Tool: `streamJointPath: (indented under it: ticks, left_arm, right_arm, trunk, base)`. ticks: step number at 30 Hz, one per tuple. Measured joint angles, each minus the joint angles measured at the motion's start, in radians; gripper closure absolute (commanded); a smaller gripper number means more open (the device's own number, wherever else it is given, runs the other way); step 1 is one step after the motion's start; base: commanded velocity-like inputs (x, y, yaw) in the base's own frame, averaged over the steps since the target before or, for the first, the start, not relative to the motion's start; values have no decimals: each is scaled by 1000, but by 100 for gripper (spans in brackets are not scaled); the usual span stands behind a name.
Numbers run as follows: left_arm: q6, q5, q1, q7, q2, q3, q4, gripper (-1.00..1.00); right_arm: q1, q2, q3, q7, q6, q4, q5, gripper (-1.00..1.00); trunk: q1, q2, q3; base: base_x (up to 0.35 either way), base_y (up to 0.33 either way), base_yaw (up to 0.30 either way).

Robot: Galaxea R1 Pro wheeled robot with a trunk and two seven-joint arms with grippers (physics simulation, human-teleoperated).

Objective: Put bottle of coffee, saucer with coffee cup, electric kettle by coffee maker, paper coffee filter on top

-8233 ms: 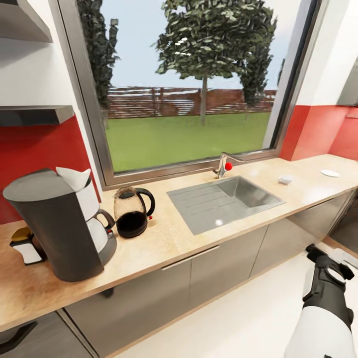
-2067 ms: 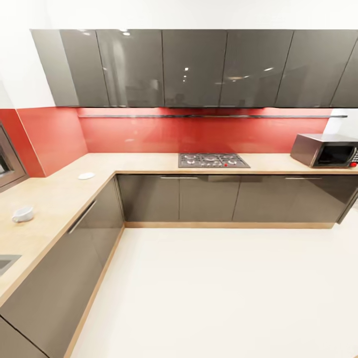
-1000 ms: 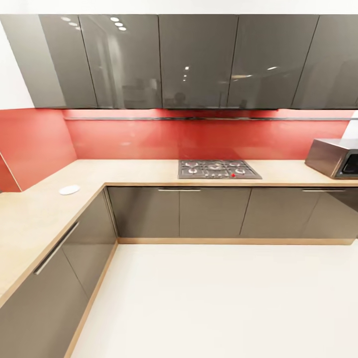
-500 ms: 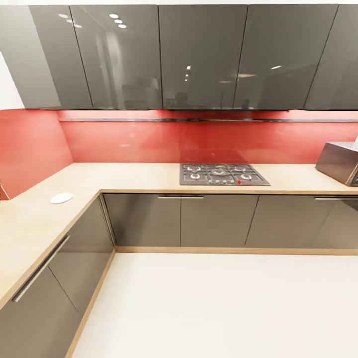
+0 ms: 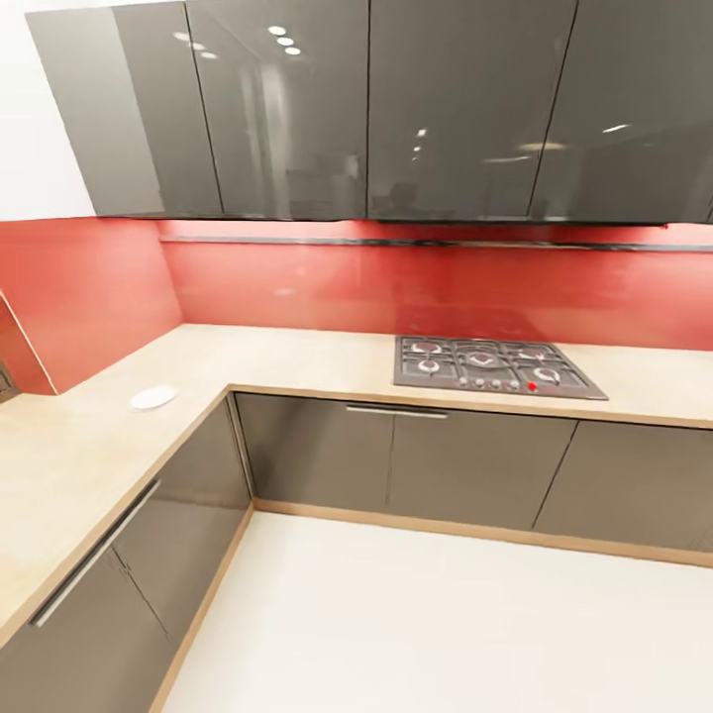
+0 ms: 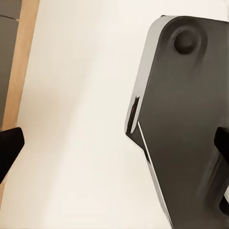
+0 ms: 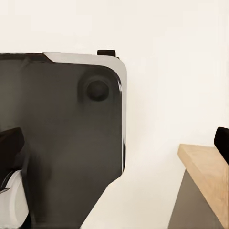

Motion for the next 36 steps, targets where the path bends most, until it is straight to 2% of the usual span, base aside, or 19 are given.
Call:
streamJointPath:
  ticks: [3,7,13,16,26,31,36]
  left_arm:
    - [-1,0,0,0,0,0,2,-100]
    - [-1,-1,0,-1,0,-2,3,-100]
    - [-2,-1,0,-1,0,-3,3,-100]
    - [-2,-1,0,-1,0,-4,3,-100]
    - [-2,-1,0,-1,0,-3,3,-100]
    - [-2,-1,0,-1,-1,-3,3,-100]
    - [-2,-1,0,-1,-1,-3,3,-100]
  right_arm:
    - [2,-6,0,1,-9,54,2,-100]
    - [31,-14,0,9,-56,66,1,-100]
    - [40,-14,-2,211,-85,67,-5,-100]
    - [40,-14,-7,232,-86,67,-7,-100]
    - [40,-19,-13,236,-86,60,-8,-100]
    - [40,-18,-13,144,-85,49,-8,-100]
    - [40,-16,-12,128,-85,47,-8,-100]
  trunk:
    - [0,0,0]
    - [0,0,0]
    - [0,0,0]
    - [0,0,0]
    - [0,0,0]
    - [0,0,0]
    - [0,0,0]
  base:
    - [336,-83,79]
    - [336,-83,14]
    - [336,-83,1]
    - [336,-83,0]
    - [335,-128,0]
    - [334,-143,0]
    - [334,-143,0]
